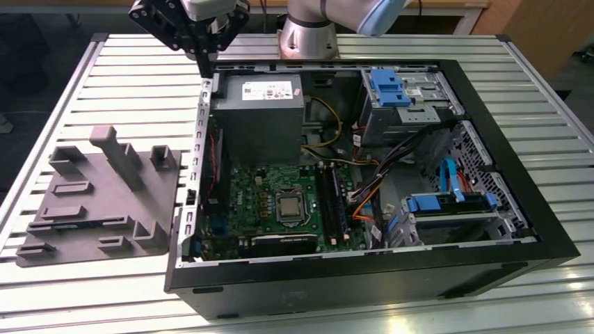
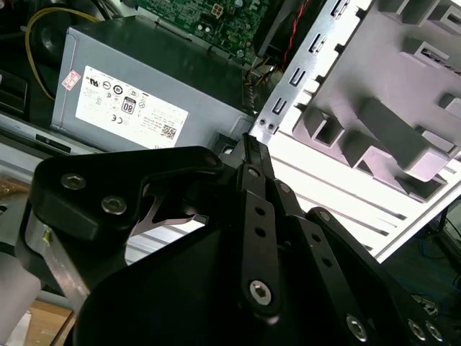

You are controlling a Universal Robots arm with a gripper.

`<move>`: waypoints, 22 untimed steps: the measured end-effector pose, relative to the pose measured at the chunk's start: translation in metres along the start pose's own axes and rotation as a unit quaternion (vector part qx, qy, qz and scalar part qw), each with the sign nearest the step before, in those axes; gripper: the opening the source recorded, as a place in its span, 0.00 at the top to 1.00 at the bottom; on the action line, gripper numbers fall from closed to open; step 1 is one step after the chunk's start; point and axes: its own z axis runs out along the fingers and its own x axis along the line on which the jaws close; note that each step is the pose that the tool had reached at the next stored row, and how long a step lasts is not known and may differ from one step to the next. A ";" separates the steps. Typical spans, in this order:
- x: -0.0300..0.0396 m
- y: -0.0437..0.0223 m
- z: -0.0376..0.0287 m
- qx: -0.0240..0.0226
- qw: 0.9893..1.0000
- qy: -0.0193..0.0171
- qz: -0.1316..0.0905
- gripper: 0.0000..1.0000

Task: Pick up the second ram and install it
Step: 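Reach for the second ram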

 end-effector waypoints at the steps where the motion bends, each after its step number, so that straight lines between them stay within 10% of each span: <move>1: 0.0004 0.0000 0.0000 0.000 1.000 0.000 0.000 0.89; 22: 0.0119 -0.0009 -0.0003 0.000 1.000 0.000 0.000 0.89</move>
